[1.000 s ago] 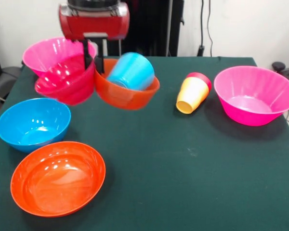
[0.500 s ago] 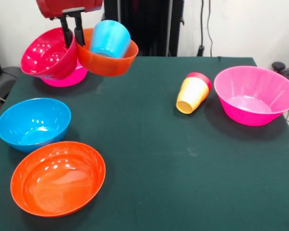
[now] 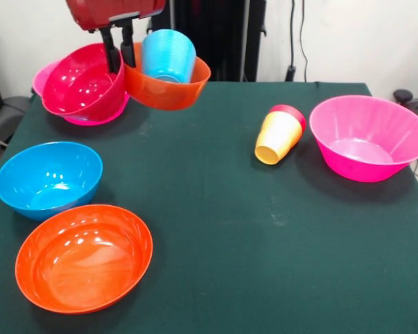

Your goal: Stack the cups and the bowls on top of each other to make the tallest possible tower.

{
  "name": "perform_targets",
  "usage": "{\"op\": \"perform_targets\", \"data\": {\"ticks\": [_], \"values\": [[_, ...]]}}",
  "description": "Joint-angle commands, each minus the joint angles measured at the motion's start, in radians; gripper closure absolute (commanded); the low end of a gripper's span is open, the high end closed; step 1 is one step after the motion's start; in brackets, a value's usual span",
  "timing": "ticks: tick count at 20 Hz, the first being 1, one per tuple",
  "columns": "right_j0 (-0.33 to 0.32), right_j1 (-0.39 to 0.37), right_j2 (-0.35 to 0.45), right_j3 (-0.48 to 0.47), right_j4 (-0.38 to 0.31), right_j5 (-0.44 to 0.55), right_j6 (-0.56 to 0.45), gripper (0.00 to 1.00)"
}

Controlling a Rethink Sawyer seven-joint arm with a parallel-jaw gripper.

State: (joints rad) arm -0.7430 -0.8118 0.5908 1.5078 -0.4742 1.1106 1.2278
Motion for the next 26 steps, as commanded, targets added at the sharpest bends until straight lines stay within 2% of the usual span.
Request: {"op": "perform_targets", "data": {"ticks": [1,3,6,8,9,10,13,17,18,20,21,22,23,24,25,26], "values": [[0.02,-0.002,0.064,0.051,-0.059,0.038,-0.242,1.0],[0.016,-0.003,0.07,0.056,-0.059,0.024,-0.239,1.0],[0.012,-0.003,0.079,0.053,-0.068,0.066,-0.281,1.0],[0.02,0.003,0.079,0.038,-0.101,0.127,-0.339,1.0],[0.017,0.007,0.085,0.035,-0.111,0.125,-0.358,1.0],[0.009,0.009,0.1,0.033,-0.119,0.177,-0.424,1.0],[0.007,0.008,0.105,0.007,-0.178,0.255,-0.519,1.0],[-0.003,0.017,0.129,-0.011,-0.188,0.269,-0.534,1.0],[-0.001,0.018,0.129,-0.018,-0.186,0.271,-0.52,1.0],[0.0,0.021,0.121,-0.027,-0.153,0.249,-0.424,1.0],[0.012,0.024,0.097,-0.038,-0.135,0.2,-0.3,1.0],[0.006,0.033,0.102,-0.036,-0.105,0.181,-0.271,1.0],[0.016,0.029,0.086,-0.049,-0.123,0.24,-0.286,1.0],[0.019,0.029,0.077,-0.059,-0.121,0.227,-0.253,1.0],[0.022,0.033,0.067,-0.063,-0.1,0.19,-0.179,1.0],[0.045,0.034,0.027,-0.083,-0.097,0.175,-0.049,1.0]]}}
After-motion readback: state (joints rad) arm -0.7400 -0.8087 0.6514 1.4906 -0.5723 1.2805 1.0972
